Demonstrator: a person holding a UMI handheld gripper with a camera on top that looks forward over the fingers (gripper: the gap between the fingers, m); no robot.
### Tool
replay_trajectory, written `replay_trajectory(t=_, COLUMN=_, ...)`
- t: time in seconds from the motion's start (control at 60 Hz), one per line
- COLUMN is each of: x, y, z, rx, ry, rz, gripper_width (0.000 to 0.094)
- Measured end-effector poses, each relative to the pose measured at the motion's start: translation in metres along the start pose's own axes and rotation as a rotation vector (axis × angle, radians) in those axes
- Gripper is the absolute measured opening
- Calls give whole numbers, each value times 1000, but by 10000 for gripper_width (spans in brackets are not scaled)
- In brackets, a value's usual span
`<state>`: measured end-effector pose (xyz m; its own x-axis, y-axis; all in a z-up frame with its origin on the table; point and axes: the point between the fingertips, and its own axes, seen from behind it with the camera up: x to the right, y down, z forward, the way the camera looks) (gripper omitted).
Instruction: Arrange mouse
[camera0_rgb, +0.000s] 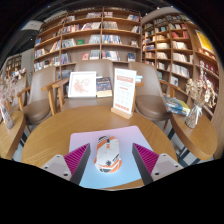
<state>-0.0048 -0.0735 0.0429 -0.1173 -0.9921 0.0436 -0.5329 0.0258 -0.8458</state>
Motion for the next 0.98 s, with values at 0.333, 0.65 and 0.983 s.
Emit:
replay_trajectory(t=0.333, x=-12, y=44, z=-199, rx=55, ry=-52, rz=-30, gripper_width=855)
replay_trajectory(t=0.65, x=-17, y=87, z=-274, rx=90, ry=-69, rz=-100, gripper_width=858)
replay_trajectory(t=0.983, x=-12, y=86, z=-285, rx=129, ry=-68, rz=-112, gripper_width=857)
